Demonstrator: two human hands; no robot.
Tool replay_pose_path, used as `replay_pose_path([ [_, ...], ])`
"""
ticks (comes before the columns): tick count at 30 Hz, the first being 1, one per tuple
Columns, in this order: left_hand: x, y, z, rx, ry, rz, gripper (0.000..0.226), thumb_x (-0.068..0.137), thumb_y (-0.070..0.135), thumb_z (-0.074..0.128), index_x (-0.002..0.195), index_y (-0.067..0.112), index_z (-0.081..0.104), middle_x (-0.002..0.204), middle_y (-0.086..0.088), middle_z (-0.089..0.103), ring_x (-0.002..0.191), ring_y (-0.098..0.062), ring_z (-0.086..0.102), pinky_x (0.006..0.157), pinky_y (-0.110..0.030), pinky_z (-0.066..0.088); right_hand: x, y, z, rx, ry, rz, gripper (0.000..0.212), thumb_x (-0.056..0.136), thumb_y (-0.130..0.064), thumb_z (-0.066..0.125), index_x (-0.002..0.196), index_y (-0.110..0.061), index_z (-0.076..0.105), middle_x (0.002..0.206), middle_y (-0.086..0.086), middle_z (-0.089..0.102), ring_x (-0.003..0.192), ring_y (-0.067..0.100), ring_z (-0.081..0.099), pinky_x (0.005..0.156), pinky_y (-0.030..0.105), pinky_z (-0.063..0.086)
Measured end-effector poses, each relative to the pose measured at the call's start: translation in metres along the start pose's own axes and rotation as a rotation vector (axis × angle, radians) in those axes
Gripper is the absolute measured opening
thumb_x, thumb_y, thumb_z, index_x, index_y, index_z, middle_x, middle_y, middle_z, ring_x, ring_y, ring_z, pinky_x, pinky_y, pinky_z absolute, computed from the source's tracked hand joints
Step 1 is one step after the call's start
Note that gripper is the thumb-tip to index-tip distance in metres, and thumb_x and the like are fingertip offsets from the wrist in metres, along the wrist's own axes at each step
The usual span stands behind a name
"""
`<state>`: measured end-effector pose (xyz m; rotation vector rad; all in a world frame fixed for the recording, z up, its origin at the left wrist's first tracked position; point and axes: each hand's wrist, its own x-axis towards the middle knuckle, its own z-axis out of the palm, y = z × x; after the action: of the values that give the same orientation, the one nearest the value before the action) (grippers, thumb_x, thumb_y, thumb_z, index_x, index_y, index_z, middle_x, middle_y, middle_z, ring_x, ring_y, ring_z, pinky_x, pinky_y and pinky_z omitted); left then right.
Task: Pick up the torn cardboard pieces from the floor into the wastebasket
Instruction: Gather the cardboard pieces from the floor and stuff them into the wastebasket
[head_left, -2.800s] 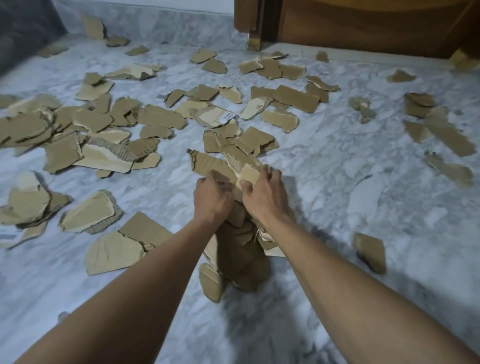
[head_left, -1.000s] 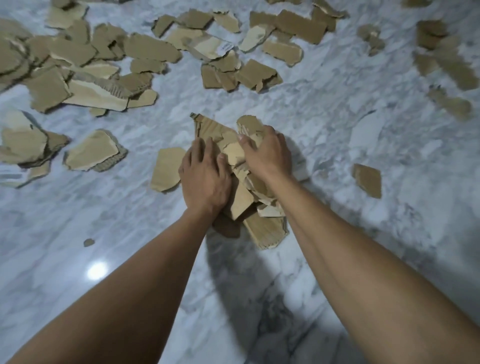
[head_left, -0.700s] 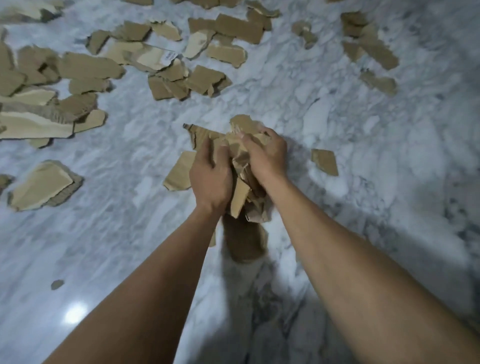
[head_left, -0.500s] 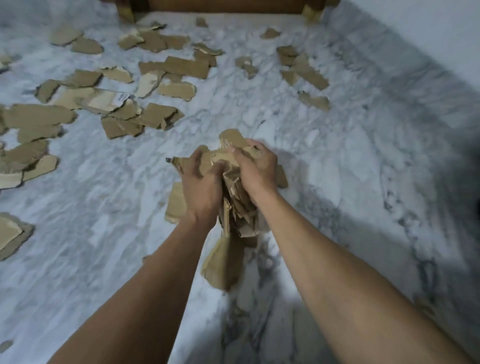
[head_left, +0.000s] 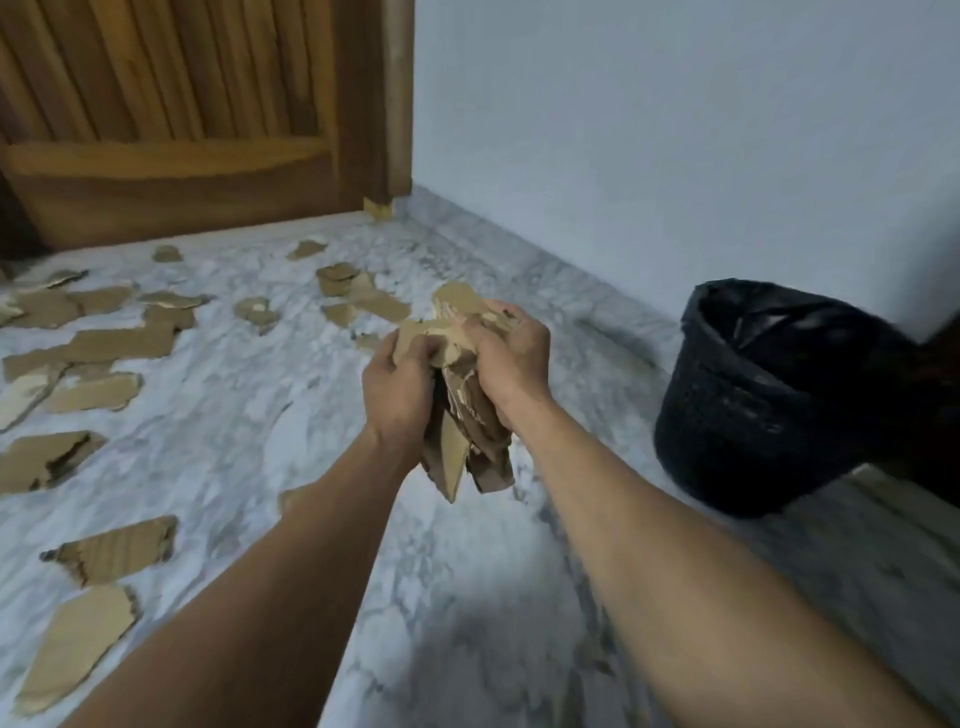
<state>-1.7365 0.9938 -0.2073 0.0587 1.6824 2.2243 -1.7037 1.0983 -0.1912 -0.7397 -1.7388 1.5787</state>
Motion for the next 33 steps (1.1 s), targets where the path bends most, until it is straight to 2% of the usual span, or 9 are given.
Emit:
replay_pose_path([
  [4,-0.005,0.007,0.110,0.055,-0.091,0.110,0.043,0.086,0.028,0.063,0.123,0.007,0.066,0.095,-0.006,0.077,0.079,-0.018,0.071,0.059,-0.023,0.051,0.053,-0.040,-0.090,-0.082,0.128,-0.140,0.022,0.080,-0.028,0.080,0.098,-0.030,0.066,0.096,-0.009,0.072,0.091,0.012,0.070,0.087,0.035,0.057],
  [6,-0.007,0.012,0.168,0.095,-0.148,0.163,0.045,0.088,0.030,0.060,0.125,0.006,0.065,0.099,-0.005,0.076,0.076,-0.012,0.069,0.056,-0.019,0.050,0.079,-0.059,-0.139,-0.099,0.178,-0.190,0.021,0.082,-0.023,0.077,0.096,-0.032,0.063,0.089,-0.019,0.066,0.089,0.012,0.070,0.087,0.037,0.058],
  [10,-0.014,0.017,0.273,0.130,-0.260,0.206,0.059,0.084,0.038,0.057,0.133,0.006,0.060,0.128,-0.016,0.068,0.117,-0.032,0.065,0.097,-0.046,0.055,0.126,-0.086,-0.228,-0.129,0.287,-0.262,0.031,0.085,-0.022,0.077,0.115,-0.020,0.067,0.103,-0.006,0.069,0.096,0.021,0.071,0.087,0.045,0.059],
  [16,-0.021,-0.002,0.382,0.190,-0.368,0.287,0.044,0.075,0.043,0.058,0.109,0.019,0.072,0.105,-0.005,0.075,0.096,-0.029,0.068,0.080,-0.039,0.056,0.167,-0.084,-0.331,-0.176,0.446,-0.337,0.022,0.086,-0.029,0.076,0.105,-0.030,0.066,0.106,-0.008,0.069,0.098,0.020,0.070,0.087,0.042,0.058],
  [20,-0.019,-0.026,0.416,0.248,-0.450,0.218,0.045,0.067,0.040,0.065,0.109,0.027,0.072,0.104,-0.013,0.073,0.066,-0.024,0.061,0.061,-0.033,0.052,0.176,-0.055,-0.377,-0.274,0.492,-0.324,0.028,0.093,-0.028,0.070,0.121,-0.024,0.068,0.110,-0.014,0.062,0.106,0.008,0.060,0.085,0.018,0.045],
  [25,-0.013,-0.047,0.423,0.331,-0.523,0.170,0.046,0.069,0.011,0.066,0.111,0.030,0.070,0.101,-0.001,0.072,0.085,-0.025,0.072,0.074,-0.044,0.064,0.177,-0.025,-0.404,-0.333,0.471,-0.178,0.020,0.099,-0.027,0.056,0.117,-0.030,0.064,0.105,-0.013,0.059,0.098,0.013,0.061,0.068,0.020,0.047],
  [27,-0.008,-0.054,0.416,0.420,-0.555,0.220,0.049,0.075,0.007,0.071,0.121,0.024,0.067,0.095,0.007,0.067,0.089,-0.021,0.070,0.085,-0.037,0.061,0.173,-0.018,-0.411,-0.337,0.397,-0.110,0.024,0.098,-0.029,0.054,0.119,-0.029,0.065,0.108,-0.012,0.061,0.095,0.011,0.059,0.064,0.017,0.045],
  [30,-0.004,-0.055,0.403,0.556,-0.565,0.315,0.060,0.078,0.020,0.079,0.135,0.020,0.061,0.105,0.010,0.060,0.092,-0.008,0.060,0.085,-0.019,0.047,0.166,-0.017,-0.421,-0.307,0.342,-0.036,0.030,0.093,-0.044,0.059,0.117,-0.028,0.068,0.119,-0.005,0.066,0.104,0.019,0.063,0.088,0.030,0.053],
  [33,-0.005,-0.055,0.385,0.747,-0.562,0.446,0.058,0.086,0.016,0.071,0.142,0.021,0.057,0.124,-0.006,0.066,0.104,-0.021,0.067,0.088,-0.021,0.051,0.152,-0.020,-0.429,-0.400,0.303,-0.020,0.053,0.083,-0.061,0.058,0.125,-0.030,0.066,0.127,-0.007,0.064,0.113,0.017,0.058,0.094,0.034,0.046],
])
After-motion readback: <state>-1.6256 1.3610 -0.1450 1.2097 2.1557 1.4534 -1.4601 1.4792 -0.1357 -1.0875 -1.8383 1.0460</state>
